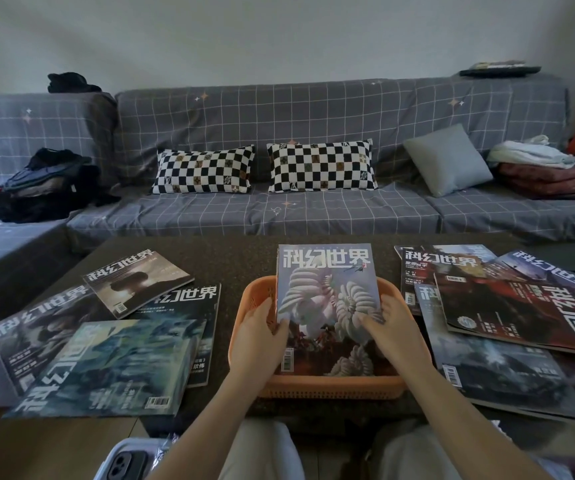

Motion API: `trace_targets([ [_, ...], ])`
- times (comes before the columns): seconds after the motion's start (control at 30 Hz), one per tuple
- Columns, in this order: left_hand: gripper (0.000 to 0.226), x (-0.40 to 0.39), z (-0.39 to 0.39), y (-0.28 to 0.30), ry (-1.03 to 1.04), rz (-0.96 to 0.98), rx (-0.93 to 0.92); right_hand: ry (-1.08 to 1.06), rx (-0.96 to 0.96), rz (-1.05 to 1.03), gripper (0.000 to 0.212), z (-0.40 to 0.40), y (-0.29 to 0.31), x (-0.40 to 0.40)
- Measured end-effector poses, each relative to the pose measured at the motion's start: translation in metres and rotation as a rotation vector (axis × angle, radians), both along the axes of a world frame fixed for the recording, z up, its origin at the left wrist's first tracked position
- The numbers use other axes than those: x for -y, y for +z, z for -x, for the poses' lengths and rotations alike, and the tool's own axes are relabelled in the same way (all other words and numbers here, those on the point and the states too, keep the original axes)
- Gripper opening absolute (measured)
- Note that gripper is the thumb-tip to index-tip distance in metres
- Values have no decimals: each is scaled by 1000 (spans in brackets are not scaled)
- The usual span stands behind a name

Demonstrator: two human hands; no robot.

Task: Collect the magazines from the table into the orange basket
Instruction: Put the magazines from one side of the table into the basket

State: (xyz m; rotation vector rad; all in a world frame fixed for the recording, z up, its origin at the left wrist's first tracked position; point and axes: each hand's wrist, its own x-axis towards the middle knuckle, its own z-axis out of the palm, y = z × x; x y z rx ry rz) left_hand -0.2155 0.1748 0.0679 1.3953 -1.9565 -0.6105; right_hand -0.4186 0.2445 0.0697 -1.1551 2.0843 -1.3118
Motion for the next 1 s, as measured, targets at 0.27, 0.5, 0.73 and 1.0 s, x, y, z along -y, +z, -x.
trace_targets([
  [0.27,39,8,-42,11,65,7,-194,82,-93,145,42,-52,26,9],
  [0.5,39,18,-106,0,207,-29,-270,347,-118,159,28,-127,28,49],
  [0.73,35,24,-163,-20,342,-74,-239,597,-151,40,27,-190,10,100],
  [1.0,41,47,-219,-50,552,-194,-11,708,-302,-329,58,-242,-15,159],
])
